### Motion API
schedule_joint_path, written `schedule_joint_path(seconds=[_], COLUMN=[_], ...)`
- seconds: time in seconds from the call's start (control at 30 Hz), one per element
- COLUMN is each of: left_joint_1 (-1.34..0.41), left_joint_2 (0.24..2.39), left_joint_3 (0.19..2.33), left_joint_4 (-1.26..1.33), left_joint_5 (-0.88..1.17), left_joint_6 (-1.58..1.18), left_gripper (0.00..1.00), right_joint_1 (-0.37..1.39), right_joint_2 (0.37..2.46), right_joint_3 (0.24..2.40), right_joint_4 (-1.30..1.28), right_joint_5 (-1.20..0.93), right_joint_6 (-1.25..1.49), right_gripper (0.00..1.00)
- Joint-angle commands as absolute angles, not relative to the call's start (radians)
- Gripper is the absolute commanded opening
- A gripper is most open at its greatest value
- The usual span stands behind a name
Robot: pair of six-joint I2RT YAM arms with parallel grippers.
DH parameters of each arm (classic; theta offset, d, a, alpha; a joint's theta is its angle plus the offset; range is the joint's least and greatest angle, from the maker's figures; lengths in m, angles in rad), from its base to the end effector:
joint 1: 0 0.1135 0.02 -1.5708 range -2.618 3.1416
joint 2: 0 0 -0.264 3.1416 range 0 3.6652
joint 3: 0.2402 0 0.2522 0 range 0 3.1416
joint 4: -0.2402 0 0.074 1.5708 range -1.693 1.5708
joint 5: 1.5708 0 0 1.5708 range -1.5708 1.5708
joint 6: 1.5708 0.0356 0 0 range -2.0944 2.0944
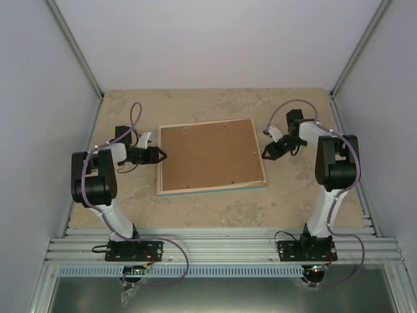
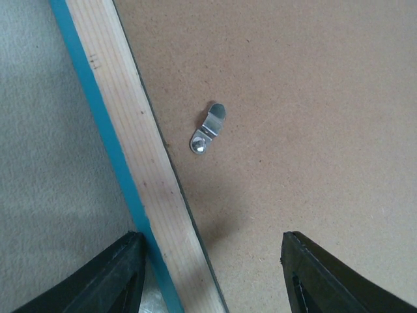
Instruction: Put the photo into the frame
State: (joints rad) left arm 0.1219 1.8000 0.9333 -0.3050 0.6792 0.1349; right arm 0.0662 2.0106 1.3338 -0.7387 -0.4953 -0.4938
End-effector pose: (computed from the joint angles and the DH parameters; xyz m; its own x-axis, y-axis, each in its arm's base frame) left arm 0.3241 0.0172 0.1290 -0.8864 -0.0032 -0.4629 0.2693 0.8098 -0.5213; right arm 0.3753 0.0418 0.1417 -0.8057 -0.4713 -0.3588 -0.5831 0.7378 0.3402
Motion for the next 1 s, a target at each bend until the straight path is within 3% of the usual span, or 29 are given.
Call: schedule_joint_path(seconds=[0.0, 0.47, 0.97], left_joint_1=[0.103, 0.101, 0.103], left_joint_2=[1.831, 1.817, 1.709], left_joint_3=[0.883, 0.876, 0.842], left_joint_4=[-0.357, -0.348, -0.352], left_joint_5=[0.660, 0.699, 0.765], left_joint_6=[0.113, 0.072, 0.010], left_gripper=[0.60, 0.68, 0.75], right_joint_1=[0.108, 0.106, 0.106], right_joint_2=[1.997, 1.920, 1.871], right_joint_3=[1.271, 1.290, 1.224], right_joint_4=[-0.706, -0.753, -0.676], right_joint_5=[-0.396, -0.450, -0.394], right_joint_6=[-0.495, -0.455, -0.371], right_gripper=[0.53, 0.62, 0.63])
